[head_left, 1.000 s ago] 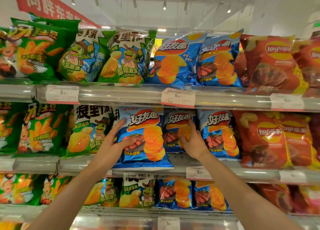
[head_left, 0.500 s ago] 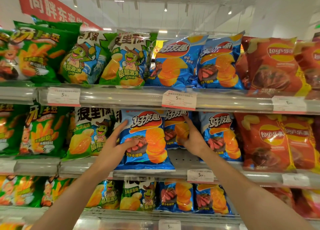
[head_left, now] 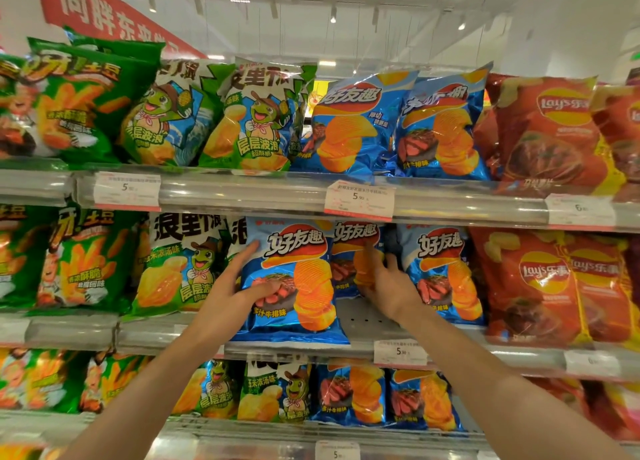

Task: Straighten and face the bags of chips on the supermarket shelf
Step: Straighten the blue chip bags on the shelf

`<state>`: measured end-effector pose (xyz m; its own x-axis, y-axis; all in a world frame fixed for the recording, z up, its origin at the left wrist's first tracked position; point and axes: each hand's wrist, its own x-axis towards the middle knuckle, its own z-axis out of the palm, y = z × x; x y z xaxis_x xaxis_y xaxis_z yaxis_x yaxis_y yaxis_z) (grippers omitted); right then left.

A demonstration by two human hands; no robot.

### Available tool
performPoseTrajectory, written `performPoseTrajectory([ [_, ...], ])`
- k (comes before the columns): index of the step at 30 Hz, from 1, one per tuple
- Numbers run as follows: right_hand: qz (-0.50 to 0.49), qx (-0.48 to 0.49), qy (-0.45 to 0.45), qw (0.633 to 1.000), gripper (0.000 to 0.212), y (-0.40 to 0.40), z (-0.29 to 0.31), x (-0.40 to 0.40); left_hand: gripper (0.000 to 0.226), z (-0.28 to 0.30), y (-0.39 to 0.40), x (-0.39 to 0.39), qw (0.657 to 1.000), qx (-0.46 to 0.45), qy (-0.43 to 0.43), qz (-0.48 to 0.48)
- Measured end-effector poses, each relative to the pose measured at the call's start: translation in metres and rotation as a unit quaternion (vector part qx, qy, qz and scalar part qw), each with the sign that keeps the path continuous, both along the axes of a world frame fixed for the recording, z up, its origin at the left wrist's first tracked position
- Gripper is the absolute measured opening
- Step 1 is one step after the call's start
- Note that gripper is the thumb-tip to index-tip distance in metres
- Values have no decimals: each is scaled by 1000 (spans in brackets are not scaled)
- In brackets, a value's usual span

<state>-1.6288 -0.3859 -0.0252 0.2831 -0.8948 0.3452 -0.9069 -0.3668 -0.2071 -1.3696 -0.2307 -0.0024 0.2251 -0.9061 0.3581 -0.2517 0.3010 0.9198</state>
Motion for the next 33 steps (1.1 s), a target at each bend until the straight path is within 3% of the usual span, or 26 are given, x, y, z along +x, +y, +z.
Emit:
performPoseTrajectory([
  [6,16,78,-76,994,92,-5,1,0,68,-2,2,-1,1000,0,-18,1],
  [12,73,54,-220,971,41,38,12,-25,70,-4,-2,-12,1000,-2,-4,-15],
  [14,102,93,-271,953,32,62,20,-28,71,-5,-6,-22,1000,-6,-11,-21],
  [17,145,190,-338,910,68,87,25,-31,69,-6,-16,-42,999,-15,-28,-36],
  [20,160,214,-358,895,103,88,18,-31,70,-7,-30,-62,996,-16,-38,-74],
  [22,148,195,-379,892,105,81,14,-32,71,-9,-39,-72,995,-4,-48,-89],
  [27,133,127,-420,889,87,64,10,-25,61,-6,-66,-101,996,-11,-71,-59],
  [33,109,118,-357,920,88,52,3,-16,71,-26,-87,-106,994,31,-102,-3],
])
